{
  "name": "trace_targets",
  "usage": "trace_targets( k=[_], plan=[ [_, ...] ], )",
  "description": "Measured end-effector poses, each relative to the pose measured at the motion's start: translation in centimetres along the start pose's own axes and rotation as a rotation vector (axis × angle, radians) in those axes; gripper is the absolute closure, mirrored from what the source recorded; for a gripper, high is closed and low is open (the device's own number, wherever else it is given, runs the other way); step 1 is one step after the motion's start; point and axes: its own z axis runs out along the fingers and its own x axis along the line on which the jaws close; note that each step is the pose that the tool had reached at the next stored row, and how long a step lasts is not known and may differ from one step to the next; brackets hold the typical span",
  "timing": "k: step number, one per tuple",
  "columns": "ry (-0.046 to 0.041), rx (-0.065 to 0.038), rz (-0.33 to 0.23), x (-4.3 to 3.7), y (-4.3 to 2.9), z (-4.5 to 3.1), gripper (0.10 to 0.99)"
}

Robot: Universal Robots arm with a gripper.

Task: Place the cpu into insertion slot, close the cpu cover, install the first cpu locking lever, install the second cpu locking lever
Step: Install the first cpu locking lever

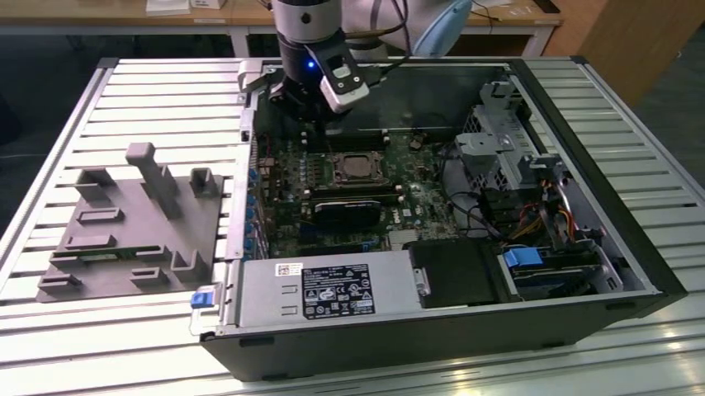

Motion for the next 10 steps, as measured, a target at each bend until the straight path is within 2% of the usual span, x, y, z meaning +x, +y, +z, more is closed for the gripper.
trace_targets(
  k=[1, 5, 10],
  plan=[
    [0.0008, -0.012, 0.001, 0.08, -0.02, -0.01, 0.984],
    [0.0048, -0.072, 0.005, 0.33, -0.16, -0.02, 0.984],
    [0.0086, -0.126, 0.009, 0.65, -0.35, 0.04, 0.984]
  ],
)
